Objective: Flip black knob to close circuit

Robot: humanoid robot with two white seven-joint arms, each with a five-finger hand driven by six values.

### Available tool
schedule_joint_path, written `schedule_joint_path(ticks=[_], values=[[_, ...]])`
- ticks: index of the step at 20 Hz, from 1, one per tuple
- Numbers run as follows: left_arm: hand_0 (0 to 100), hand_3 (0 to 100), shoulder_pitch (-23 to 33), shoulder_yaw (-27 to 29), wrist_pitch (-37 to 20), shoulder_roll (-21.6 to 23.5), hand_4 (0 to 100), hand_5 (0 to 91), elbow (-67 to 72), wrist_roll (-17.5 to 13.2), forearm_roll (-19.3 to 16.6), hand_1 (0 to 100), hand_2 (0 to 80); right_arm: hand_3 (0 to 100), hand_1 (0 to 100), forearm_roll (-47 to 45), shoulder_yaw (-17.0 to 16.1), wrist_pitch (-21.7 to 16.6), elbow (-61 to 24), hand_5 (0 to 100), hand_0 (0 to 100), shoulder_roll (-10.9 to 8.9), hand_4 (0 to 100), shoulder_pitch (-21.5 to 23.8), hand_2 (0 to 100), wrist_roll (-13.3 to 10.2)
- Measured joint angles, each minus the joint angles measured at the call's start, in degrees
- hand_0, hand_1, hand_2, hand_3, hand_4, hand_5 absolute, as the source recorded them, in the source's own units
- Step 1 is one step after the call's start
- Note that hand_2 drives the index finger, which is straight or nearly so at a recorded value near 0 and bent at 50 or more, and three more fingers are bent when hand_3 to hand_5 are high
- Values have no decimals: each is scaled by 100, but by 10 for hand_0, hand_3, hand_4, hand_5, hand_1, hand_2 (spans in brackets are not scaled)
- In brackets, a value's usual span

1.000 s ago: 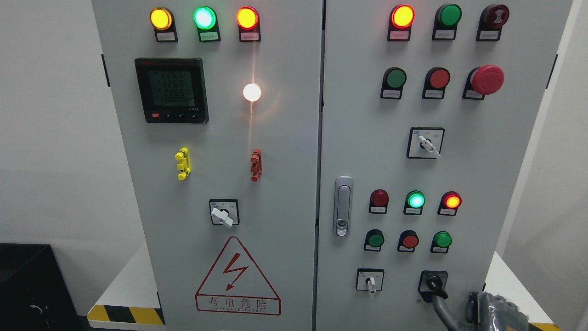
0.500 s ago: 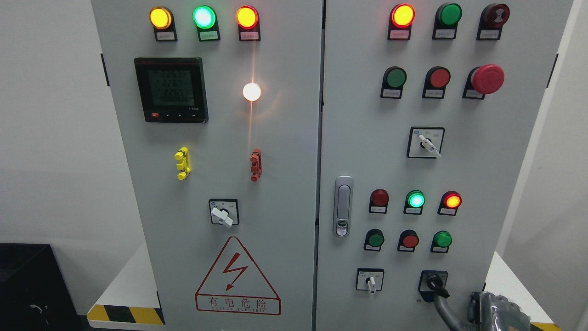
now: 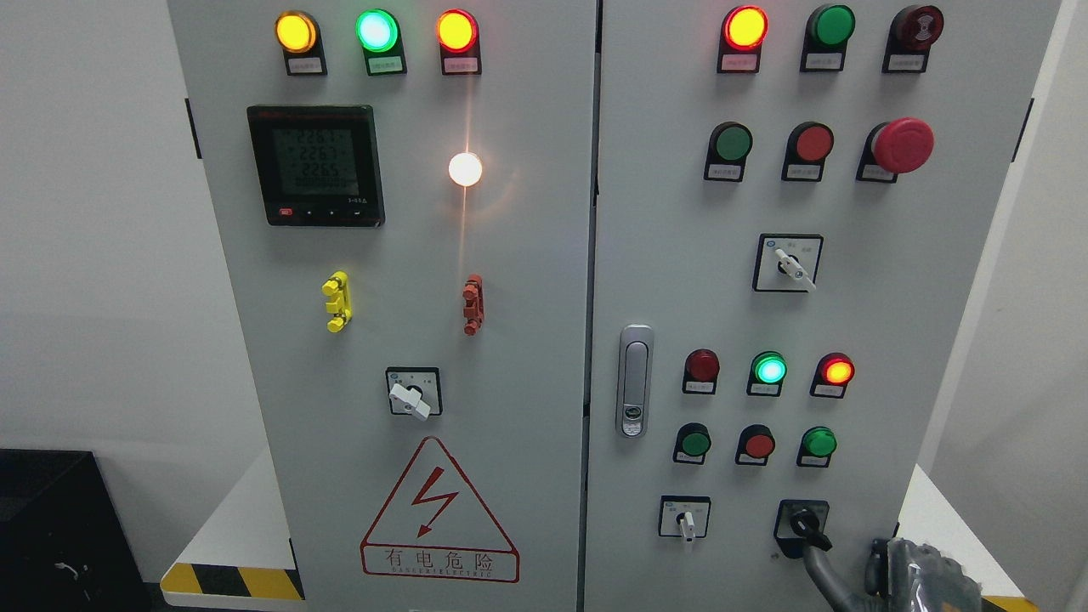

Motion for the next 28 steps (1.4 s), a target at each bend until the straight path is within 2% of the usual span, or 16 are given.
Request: schedule_joint_path(ticks=[14,21,28], values=[[120,0,0,0,0,0,0,0,0,0,0,556,0,1000,0,33,179,-89,-63,953,0,-5,972,106,954,-53],[120,0,0,0,0,0,0,0,0,0,0,556,0,1000,1,69,300,-96,-70,953,0,-11,974,195,954,76],[120,0,0,0,0,1,0,0,0,0,0,556,0,1000,3,80,440,-108,-220,953,0,-7,975,345,954,90]])
